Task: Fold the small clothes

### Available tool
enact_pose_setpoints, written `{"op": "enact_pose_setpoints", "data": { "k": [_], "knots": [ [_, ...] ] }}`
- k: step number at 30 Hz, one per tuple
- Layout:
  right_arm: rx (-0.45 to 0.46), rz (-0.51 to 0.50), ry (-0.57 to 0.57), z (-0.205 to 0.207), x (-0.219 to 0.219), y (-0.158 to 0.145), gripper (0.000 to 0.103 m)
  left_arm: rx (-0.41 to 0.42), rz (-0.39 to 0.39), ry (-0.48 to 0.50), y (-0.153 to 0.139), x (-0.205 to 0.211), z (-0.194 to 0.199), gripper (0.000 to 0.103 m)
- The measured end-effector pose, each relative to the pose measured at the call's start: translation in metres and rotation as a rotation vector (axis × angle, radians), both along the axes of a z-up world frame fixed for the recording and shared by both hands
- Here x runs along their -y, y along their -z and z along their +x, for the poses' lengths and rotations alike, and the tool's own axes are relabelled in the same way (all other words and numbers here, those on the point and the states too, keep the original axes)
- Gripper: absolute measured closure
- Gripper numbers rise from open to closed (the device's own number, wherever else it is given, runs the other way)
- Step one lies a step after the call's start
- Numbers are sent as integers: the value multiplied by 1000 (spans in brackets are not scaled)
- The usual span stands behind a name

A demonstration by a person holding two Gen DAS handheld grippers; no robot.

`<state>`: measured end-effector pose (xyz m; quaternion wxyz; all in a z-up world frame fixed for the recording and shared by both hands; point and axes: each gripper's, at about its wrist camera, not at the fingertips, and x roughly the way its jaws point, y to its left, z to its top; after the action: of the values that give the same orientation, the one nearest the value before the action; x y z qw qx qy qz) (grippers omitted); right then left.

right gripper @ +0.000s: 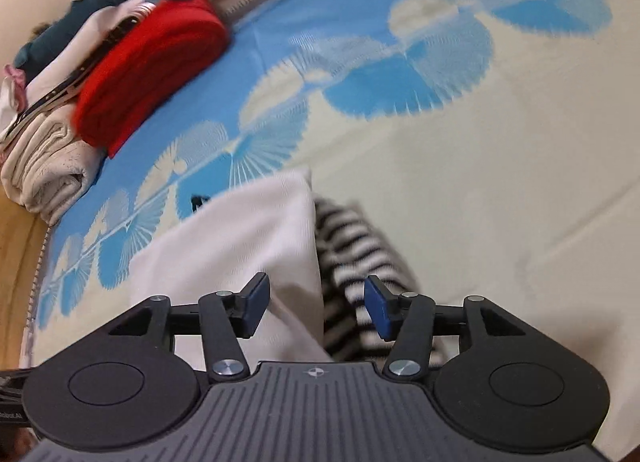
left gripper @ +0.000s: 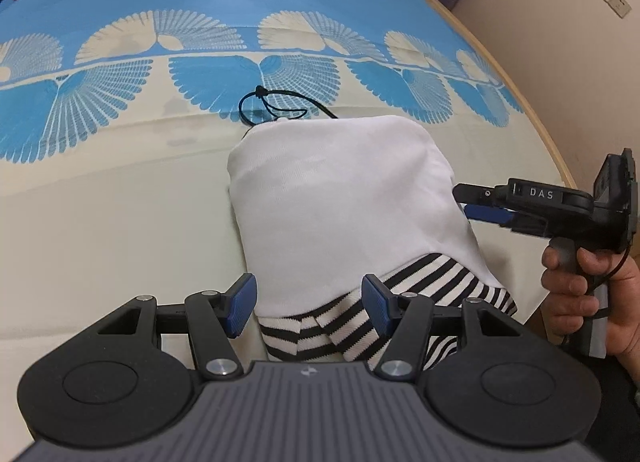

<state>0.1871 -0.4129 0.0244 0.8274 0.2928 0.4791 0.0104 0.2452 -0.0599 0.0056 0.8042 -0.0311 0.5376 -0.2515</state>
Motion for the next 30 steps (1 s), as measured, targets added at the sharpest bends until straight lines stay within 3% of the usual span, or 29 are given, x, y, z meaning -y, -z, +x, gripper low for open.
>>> {"op": "enact_pose_setpoints", "data": {
  "k": [3, 6, 7, 8, 12, 14, 16, 19, 21, 26, 28, 30],
  "knots": [
    [-10, 95, 20, 1, 0, 7, 49, -1, 10, -2, 0, 0, -4, 40],
    [-34, 107, -35, 3, -13, 12, 54, 5, 20, 7, 0, 2, -7, 40],
    [-37, 87, -68, 3, -19, 12, 64, 8, 22, 11, 0, 3, -8, 40],
    [-19, 52, -91, 2, -23, 9, 97, 8, 24, 13, 1, 4, -8, 40],
    [89, 112, 43, -12, 4, -9, 98, 4, 24, 34, 4, 9, -9, 40],
    [44, 76, 70, -15, 8, -6, 97, -7, 20, 67, 8, 16, -10, 40],
    [-40, 14, 14, -12, 0, 4, 97, -42, 36, 121, 21, 24, -10, 40],
    [-105, -81, -78, -7, -14, 14, 96, -84, 215, 207, 54, 40, -18, 36],
    [-129, -168, -112, -5, -19, 16, 100, -106, 270, 224, 66, 43, -21, 31],
    [-131, -251, -76, -7, -12, 10, 103, -82, 194, 175, 45, 27, -16, 34],
    [-70, -217, -40, -11, -2, -4, 99, -72, 146, 155, 35, 20, -16, 34],
    [24, -144, -78, -19, 0, -20, 99, -50, 120, 144, 27, 18, -15, 34]
  ]
}}
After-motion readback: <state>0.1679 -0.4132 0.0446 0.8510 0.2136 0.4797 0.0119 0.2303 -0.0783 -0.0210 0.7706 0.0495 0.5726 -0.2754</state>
